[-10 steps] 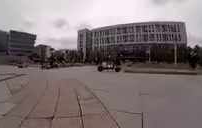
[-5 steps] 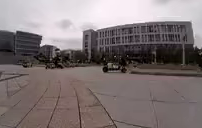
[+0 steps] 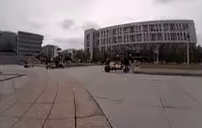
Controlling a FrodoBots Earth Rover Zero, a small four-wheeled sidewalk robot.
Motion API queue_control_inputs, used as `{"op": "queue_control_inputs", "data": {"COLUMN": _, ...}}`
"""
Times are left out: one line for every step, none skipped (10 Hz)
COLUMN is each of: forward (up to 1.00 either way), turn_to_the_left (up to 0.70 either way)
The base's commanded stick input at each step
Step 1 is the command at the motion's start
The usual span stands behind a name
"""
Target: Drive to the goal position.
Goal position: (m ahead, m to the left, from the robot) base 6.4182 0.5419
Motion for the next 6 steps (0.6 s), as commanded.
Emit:
{"op": "queue_control_inputs", "data": {"forward": 0.6, "turn_to_the_left": 0.01}}
{"op": "queue_control_inputs", "data": {"forward": 0.6, "turn_to_the_left": 0.01}}
{"op": "queue_control_inputs", "data": {"forward": 0.6, "turn_to_the_left": 0.01}}
{"op": "queue_control_inputs", "data": {"forward": 0.6, "turn_to_the_left": 0.01}}
{"op": "queue_control_inputs", "data": {"forward": 0.6, "turn_to_the_left": 0.01}}
{"op": "queue_control_inputs", "data": {"forward": 0.6, "turn_to_the_left": 0.01}}
